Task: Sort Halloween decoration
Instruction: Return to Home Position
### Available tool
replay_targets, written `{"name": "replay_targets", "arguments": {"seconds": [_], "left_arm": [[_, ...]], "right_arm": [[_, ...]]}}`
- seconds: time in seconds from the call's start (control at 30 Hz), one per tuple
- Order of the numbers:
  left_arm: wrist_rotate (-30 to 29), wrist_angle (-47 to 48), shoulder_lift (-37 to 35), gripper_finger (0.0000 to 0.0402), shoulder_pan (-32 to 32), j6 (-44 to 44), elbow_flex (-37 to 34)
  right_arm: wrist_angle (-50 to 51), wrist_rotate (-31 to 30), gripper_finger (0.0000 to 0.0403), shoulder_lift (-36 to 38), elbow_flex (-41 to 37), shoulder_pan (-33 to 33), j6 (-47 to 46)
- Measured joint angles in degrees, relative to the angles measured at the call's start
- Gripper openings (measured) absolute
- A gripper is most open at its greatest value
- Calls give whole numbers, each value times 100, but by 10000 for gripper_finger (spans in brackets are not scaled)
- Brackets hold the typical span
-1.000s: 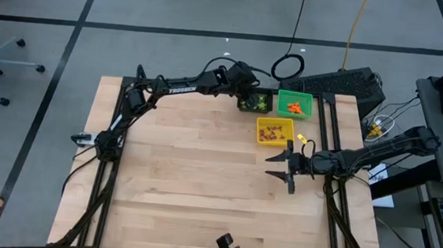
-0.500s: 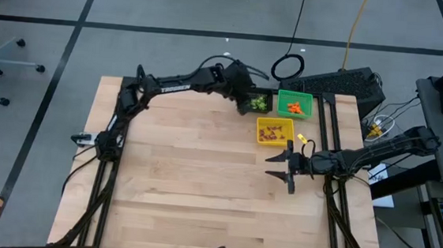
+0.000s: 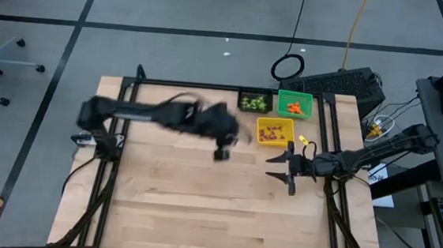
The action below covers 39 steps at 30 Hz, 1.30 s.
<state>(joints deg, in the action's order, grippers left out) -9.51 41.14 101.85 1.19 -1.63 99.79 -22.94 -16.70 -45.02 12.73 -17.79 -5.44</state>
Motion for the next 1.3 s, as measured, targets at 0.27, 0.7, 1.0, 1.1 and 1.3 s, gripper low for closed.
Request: {"name": "replay_targets", "arguments": {"seconds": [0.27,0.7,1.0,1.1,1.3], "left_arm": [[-486,-2481,-1647,10,-1363,-24,-2706],[-1503,-5223,-2807,8,-1787,188,-5656],[-797,-6935,-2810,8,-1865,-660,-7007],[-483,-7551,-2810,8,-1802,-755,-7472],[-93,-8846,-2812,8,-1655,-771,-8292]], "right_arm": [[-412,19,156,1,0,-73,656],[-28,471,9,-1,0,-73,942],[-5,1308,2,1,0,-69,1436],[113,1674,1,1,0,-71,1576],[9,1688,1,2,-158,-69,1571]]}}
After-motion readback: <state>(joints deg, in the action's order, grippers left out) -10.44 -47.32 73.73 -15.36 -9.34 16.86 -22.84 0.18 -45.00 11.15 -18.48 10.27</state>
